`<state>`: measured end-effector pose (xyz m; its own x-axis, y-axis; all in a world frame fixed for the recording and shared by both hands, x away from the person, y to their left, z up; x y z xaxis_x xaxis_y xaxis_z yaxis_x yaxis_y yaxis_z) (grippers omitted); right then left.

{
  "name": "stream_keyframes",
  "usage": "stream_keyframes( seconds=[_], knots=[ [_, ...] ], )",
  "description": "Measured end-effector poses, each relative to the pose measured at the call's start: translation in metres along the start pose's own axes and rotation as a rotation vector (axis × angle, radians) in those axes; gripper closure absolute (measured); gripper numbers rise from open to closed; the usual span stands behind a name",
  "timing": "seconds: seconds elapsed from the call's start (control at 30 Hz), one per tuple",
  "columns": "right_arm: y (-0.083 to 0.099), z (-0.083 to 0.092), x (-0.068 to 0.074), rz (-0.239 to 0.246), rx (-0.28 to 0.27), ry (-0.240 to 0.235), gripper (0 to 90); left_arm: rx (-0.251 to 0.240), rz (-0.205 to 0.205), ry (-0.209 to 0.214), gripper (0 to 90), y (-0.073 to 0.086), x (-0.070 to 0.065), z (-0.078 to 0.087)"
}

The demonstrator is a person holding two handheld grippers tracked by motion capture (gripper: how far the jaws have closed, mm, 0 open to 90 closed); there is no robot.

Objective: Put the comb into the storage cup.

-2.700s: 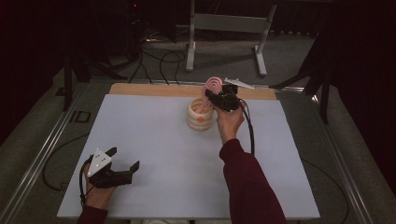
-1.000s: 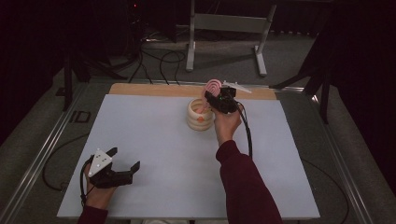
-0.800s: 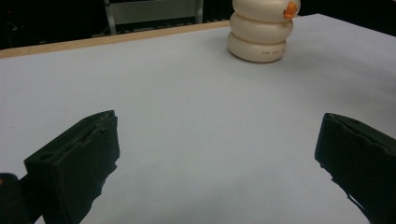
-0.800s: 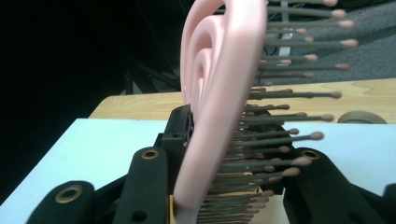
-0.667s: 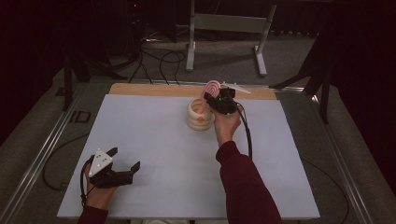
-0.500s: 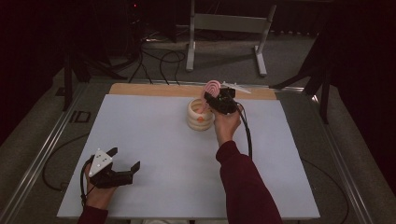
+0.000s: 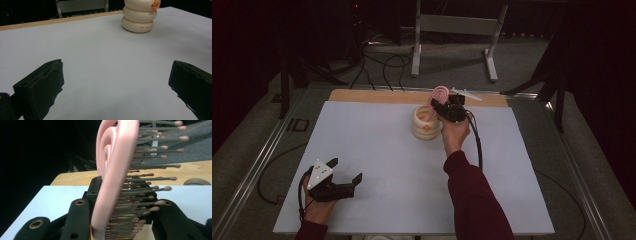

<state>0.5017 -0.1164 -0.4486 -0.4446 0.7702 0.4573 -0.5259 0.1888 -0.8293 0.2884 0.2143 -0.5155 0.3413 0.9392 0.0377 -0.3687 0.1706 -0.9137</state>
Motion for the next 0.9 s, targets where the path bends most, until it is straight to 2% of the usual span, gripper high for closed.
stream_keyframes(
  seconds=[0.9],
  knots=[
    [0.0012, 0.0031, -0.0077, -0.018, -0.004, 0.001, 60.0, 0.002, 0.000, -0.003, 0.7, 0.0008, 0.0002, 0.0006]
  ],
)
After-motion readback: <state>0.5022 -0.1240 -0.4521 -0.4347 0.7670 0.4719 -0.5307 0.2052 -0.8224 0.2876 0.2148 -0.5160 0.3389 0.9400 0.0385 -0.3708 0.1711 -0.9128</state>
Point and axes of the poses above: each handheld gripper's, and its own axes: z roughly backward along the jaws, y roughly out of its underside, x roughly to its left, the point moved 5 cm from there along -z, roughly forward along the jaws, and after that the axes turned 11 degrees about -y, right-handed, at the moved point
